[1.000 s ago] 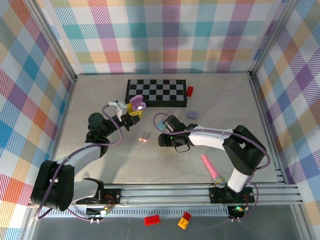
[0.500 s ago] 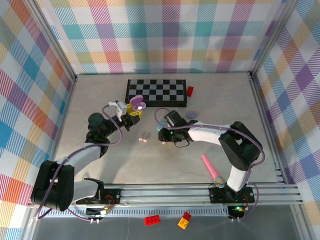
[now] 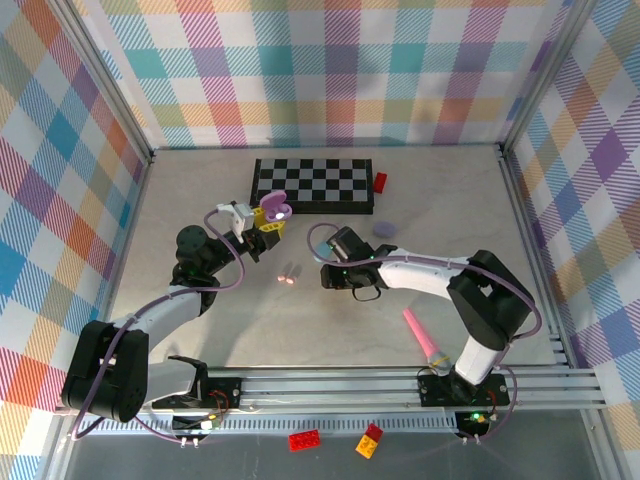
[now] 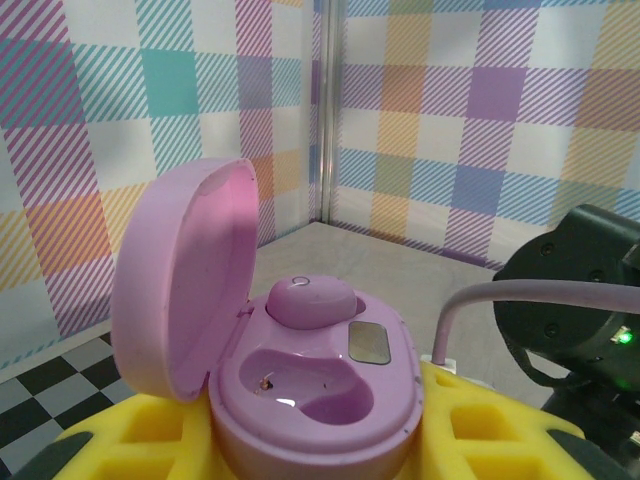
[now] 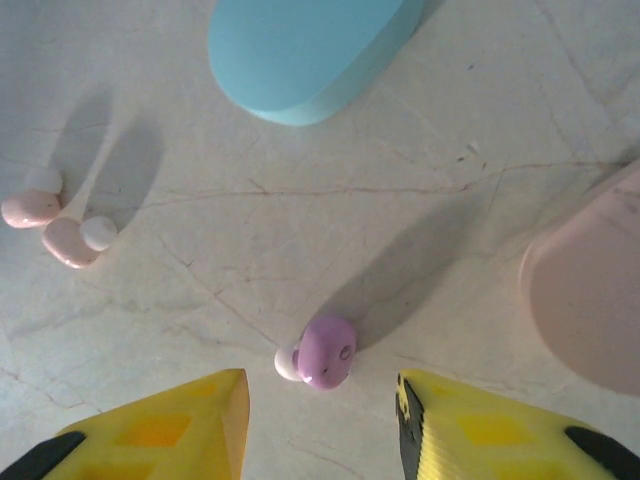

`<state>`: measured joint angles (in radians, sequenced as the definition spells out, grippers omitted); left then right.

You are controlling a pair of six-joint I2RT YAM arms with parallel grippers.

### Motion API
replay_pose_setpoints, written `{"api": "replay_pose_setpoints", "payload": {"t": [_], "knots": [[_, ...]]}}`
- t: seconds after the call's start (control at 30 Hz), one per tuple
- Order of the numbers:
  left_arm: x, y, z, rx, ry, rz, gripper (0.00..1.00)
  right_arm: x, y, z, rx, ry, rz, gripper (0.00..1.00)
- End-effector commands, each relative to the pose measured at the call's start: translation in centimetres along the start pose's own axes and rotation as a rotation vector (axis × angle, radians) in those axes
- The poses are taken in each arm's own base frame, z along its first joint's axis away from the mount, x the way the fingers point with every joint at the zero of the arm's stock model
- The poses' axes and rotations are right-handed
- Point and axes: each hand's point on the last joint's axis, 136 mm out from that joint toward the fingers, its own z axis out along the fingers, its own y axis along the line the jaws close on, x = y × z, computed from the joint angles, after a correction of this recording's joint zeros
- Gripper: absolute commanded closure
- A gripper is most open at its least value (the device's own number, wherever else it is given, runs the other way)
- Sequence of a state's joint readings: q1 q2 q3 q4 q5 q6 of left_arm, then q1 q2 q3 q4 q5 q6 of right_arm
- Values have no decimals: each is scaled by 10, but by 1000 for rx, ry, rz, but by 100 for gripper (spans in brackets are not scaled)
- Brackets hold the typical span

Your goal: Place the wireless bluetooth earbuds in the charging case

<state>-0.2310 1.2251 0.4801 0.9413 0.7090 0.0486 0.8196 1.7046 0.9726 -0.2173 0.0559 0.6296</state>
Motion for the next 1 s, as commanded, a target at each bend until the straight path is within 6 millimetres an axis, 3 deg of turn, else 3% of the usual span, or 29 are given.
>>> {"api": "replay_pose_setpoints", "payload": {"t": [0.0,0.53,0.97], "knots": [[-5,0,-4,4,-11,27,66,7,5,5,-37,17,60,59],[-7,-2,-5,13,-13,29,66,6,5,23,-26,35,121,69],[-4,-2,-4,18,-9,24,66,1,14,27,-77,22,112,69]]}}
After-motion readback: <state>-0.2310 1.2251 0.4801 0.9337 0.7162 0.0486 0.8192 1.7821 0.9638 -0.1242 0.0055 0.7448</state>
